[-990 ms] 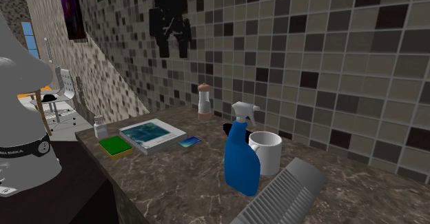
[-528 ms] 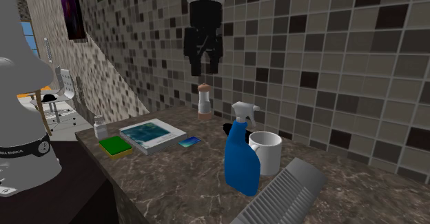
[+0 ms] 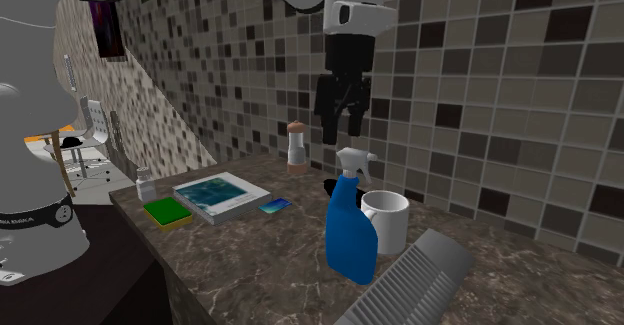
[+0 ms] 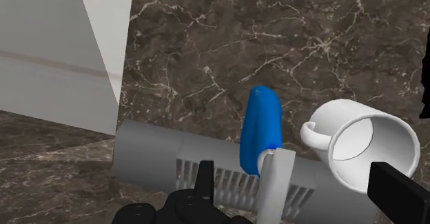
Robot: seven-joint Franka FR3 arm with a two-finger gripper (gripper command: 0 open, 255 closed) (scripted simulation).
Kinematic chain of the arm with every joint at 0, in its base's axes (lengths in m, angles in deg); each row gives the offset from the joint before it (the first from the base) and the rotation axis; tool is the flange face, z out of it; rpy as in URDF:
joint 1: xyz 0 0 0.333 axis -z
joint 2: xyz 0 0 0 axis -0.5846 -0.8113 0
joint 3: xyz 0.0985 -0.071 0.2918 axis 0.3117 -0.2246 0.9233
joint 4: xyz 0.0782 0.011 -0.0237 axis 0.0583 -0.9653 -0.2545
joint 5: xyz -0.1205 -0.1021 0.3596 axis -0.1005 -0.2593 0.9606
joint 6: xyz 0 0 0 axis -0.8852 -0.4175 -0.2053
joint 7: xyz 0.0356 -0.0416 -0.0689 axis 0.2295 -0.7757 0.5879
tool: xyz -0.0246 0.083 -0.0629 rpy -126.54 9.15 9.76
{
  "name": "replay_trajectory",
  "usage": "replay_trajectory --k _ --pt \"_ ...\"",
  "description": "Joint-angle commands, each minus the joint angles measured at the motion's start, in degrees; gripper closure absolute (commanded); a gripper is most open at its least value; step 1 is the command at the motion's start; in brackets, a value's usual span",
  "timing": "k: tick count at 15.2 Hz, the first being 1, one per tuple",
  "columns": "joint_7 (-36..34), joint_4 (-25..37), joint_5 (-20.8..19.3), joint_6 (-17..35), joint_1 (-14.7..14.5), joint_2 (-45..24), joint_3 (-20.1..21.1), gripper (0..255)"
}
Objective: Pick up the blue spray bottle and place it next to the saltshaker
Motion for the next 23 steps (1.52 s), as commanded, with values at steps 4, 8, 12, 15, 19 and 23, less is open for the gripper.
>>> replay_trajectory --k 4,8,12,15,19,23 --pt "-0.16 -2.44 0.06 3.15 0.17 -0.78 -0.1 0" --pt "-0.18 -4.14 0.04 5.05 0.21 -0.97 -0.12 0" --pt "-0.18 -4.13 0.04 5.04 0.21 -0.98 -0.12 0" --pt "-0.18 -4.13 0.04 5.04 0.21 -0.98 -0.12 255" --pt "-0.19 -4.13 0.04 5.03 0.21 -0.98 -0.12 255" --pt "-0.19 -4.12 0.04 5.03 0.21 -0.98 -0.12 255"
